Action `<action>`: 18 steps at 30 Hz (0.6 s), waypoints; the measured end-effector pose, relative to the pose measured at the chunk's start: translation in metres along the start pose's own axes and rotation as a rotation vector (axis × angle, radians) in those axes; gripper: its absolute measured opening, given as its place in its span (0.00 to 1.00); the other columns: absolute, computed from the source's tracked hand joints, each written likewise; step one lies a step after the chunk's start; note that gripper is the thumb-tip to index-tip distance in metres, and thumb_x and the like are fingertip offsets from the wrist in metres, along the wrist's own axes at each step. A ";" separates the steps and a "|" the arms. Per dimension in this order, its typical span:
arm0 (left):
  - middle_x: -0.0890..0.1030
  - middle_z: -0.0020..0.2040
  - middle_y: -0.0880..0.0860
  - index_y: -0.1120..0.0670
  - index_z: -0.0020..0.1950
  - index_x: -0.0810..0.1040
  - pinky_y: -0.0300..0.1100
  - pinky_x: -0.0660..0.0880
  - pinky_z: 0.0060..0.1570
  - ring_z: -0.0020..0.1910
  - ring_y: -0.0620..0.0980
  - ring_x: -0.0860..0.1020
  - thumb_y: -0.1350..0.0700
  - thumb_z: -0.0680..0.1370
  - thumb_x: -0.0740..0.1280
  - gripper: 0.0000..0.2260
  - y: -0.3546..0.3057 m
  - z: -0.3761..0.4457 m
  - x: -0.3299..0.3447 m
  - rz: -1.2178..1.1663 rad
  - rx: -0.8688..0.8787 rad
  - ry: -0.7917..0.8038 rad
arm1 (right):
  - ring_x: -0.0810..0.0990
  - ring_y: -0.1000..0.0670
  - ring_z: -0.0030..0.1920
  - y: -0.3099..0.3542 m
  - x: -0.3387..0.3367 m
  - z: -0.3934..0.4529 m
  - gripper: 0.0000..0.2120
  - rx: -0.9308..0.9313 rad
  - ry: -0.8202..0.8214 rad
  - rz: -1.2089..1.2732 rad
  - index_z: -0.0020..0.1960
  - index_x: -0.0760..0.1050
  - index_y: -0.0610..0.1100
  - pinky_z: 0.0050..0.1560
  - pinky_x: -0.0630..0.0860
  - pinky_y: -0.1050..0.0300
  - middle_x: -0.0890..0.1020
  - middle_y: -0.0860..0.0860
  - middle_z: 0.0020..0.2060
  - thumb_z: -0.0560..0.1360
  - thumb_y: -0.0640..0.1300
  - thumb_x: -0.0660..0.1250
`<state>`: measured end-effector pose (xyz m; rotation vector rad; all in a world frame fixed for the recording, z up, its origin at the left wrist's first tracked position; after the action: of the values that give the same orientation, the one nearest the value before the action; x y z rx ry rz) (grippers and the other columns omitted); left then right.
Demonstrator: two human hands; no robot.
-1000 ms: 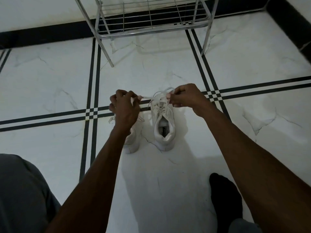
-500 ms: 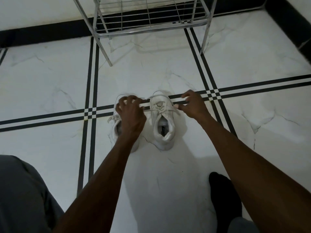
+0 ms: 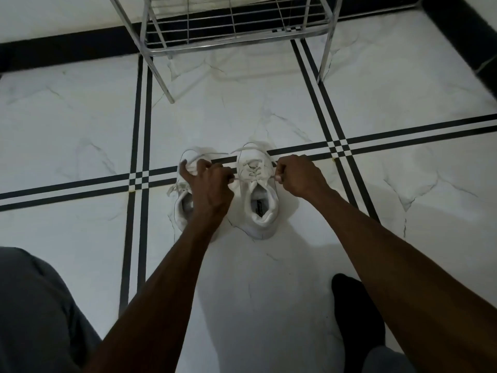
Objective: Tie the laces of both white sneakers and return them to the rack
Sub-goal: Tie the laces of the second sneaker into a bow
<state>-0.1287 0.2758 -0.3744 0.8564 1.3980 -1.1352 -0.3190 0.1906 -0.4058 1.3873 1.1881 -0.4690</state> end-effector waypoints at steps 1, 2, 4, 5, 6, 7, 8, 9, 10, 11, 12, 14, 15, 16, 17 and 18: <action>0.85 0.43 0.47 0.47 0.45 0.86 0.71 0.52 0.73 0.59 0.55 0.76 0.62 0.72 0.72 0.09 0.005 -0.002 0.002 0.044 -0.002 0.010 | 0.83 0.47 0.46 -0.002 0.000 -0.001 0.04 0.005 -0.006 -0.032 0.44 0.80 0.48 0.42 0.76 0.53 0.86 0.49 0.44 0.74 0.40 0.72; 0.85 0.42 0.47 0.48 0.43 0.86 0.72 0.50 0.74 0.58 0.55 0.77 0.62 0.71 0.72 0.08 0.008 -0.005 0.006 0.079 -0.003 0.031 | 0.83 0.46 0.46 -0.003 0.002 -0.002 0.04 0.008 -0.005 -0.044 0.44 0.80 0.48 0.43 0.76 0.53 0.86 0.49 0.44 0.74 0.39 0.71; 0.85 0.40 0.47 0.48 0.42 0.86 0.73 0.48 0.74 0.57 0.54 0.77 0.61 0.71 0.73 0.08 0.008 -0.008 0.013 0.125 0.010 0.065 | 0.84 0.45 0.47 -0.002 0.008 -0.003 0.05 0.008 0.012 -0.059 0.44 0.79 0.48 0.49 0.79 0.49 0.86 0.48 0.45 0.73 0.38 0.71; 0.85 0.40 0.47 0.48 0.43 0.87 0.74 0.46 0.74 0.58 0.54 0.77 0.61 0.71 0.73 0.08 0.005 -0.008 0.016 0.136 0.019 0.074 | 0.84 0.44 0.48 -0.002 0.009 -0.003 0.06 0.009 0.024 -0.073 0.44 0.78 0.48 0.52 0.79 0.46 0.86 0.48 0.46 0.73 0.38 0.70; 0.85 0.40 0.47 0.48 0.44 0.87 0.74 0.45 0.74 0.60 0.54 0.77 0.61 0.71 0.72 0.09 0.003 -0.009 0.018 0.132 0.026 0.081 | 0.84 0.44 0.48 -0.002 0.011 -0.003 0.06 0.013 0.040 -0.075 0.44 0.78 0.48 0.54 0.79 0.44 0.85 0.48 0.46 0.73 0.37 0.70; 0.85 0.41 0.48 0.48 0.46 0.87 0.75 0.44 0.74 0.62 0.55 0.77 0.62 0.72 0.72 0.10 0.003 -0.009 0.021 0.116 0.037 0.086 | 0.84 0.44 0.48 -0.002 0.012 -0.003 0.07 0.016 0.059 -0.060 0.44 0.78 0.48 0.55 0.79 0.43 0.85 0.49 0.46 0.73 0.36 0.69; 0.86 0.44 0.48 0.47 0.49 0.87 0.75 0.43 0.74 0.65 0.56 0.76 0.62 0.73 0.71 0.11 0.002 -0.008 0.022 0.097 0.051 0.086 | 0.84 0.45 0.48 -0.004 0.013 -0.001 0.08 0.020 0.074 -0.034 0.44 0.78 0.48 0.54 0.79 0.42 0.85 0.49 0.45 0.73 0.35 0.69; 0.87 0.47 0.48 0.47 0.52 0.86 0.74 0.41 0.73 0.67 0.56 0.75 0.62 0.73 0.71 0.13 0.001 -0.007 0.023 0.079 0.067 0.082 | 0.83 0.45 0.48 -0.005 0.014 0.000 0.09 0.018 0.083 -0.006 0.44 0.78 0.49 0.54 0.79 0.42 0.85 0.50 0.45 0.73 0.35 0.68; 0.87 0.52 0.48 0.46 0.57 0.85 0.73 0.41 0.73 0.69 0.57 0.73 0.61 0.74 0.71 0.15 -0.001 -0.006 0.023 0.059 0.083 0.078 | 0.83 0.45 0.48 -0.005 0.014 0.001 0.10 0.009 0.089 0.032 0.45 0.78 0.50 0.54 0.80 0.42 0.85 0.50 0.45 0.73 0.35 0.68; 0.86 0.56 0.48 0.46 0.62 0.83 0.71 0.40 0.73 0.71 0.57 0.72 0.62 0.74 0.71 0.18 -0.005 -0.006 0.024 0.033 0.093 0.081 | 0.83 0.45 0.47 -0.004 0.014 0.001 0.10 -0.009 0.089 0.083 0.46 0.79 0.51 0.53 0.80 0.41 0.84 0.51 0.43 0.74 0.35 0.68; 0.85 0.59 0.48 0.45 0.65 0.81 0.69 0.41 0.73 0.72 0.57 0.71 0.62 0.75 0.70 0.21 -0.009 -0.006 0.024 -0.002 0.099 0.092 | 0.83 0.46 0.45 -0.001 0.013 0.000 0.10 -0.029 0.083 0.138 0.47 0.80 0.51 0.51 0.81 0.40 0.83 0.53 0.40 0.74 0.36 0.68; 0.85 0.59 0.47 0.46 0.65 0.81 0.67 0.44 0.73 0.71 0.56 0.71 0.64 0.76 0.68 0.21 -0.019 -0.006 0.024 -0.073 0.098 0.114 | 0.83 0.48 0.43 0.003 0.012 0.000 0.09 -0.059 0.059 0.205 0.47 0.82 0.51 0.50 0.82 0.41 0.82 0.56 0.36 0.75 0.37 0.69; 0.85 0.56 0.47 0.47 0.61 0.83 0.67 0.45 0.73 0.69 0.55 0.72 0.65 0.77 0.67 0.18 -0.023 -0.005 0.022 -0.096 0.089 0.114 | 0.84 0.48 0.44 0.004 0.012 0.000 0.08 -0.066 0.048 0.221 0.47 0.83 0.50 0.51 0.82 0.43 0.83 0.55 0.37 0.75 0.39 0.70; 0.85 0.52 0.48 0.47 0.57 0.85 0.66 0.47 0.73 0.68 0.55 0.72 0.65 0.77 0.67 0.16 -0.023 -0.003 0.020 -0.112 0.073 0.108 | 0.85 0.48 0.45 0.005 0.010 0.000 0.06 -0.068 0.039 0.230 0.48 0.84 0.49 0.52 0.82 0.44 0.85 0.53 0.39 0.75 0.40 0.71; 0.85 0.49 0.48 0.48 0.54 0.86 0.66 0.48 0.73 0.66 0.55 0.72 0.65 0.77 0.66 0.14 -0.023 -0.002 0.018 -0.122 0.057 0.101 | 0.85 0.48 0.46 0.006 0.009 0.000 0.05 -0.073 0.030 0.237 0.47 0.84 0.48 0.53 0.82 0.45 0.86 0.52 0.41 0.75 0.40 0.72; 0.85 0.47 0.48 0.49 0.52 0.86 0.65 0.48 0.73 0.66 0.55 0.72 0.65 0.77 0.67 0.13 -0.022 -0.001 0.017 -0.127 0.048 0.095 | 0.85 0.49 0.46 0.006 0.007 -0.001 0.04 -0.075 0.020 0.235 0.47 0.85 0.46 0.53 0.82 0.46 0.87 0.50 0.42 0.75 0.40 0.72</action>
<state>-0.1523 0.2692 -0.3879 0.8752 1.5264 -1.2425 -0.3118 0.1948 -0.4088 1.4480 1.0317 -0.2433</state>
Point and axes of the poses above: each hand's wrist, its own z-axis towards the middle knuckle, its own x-axis out of the palm, y = z × x, the point moved 9 cm from there along z, towards the middle knuckle
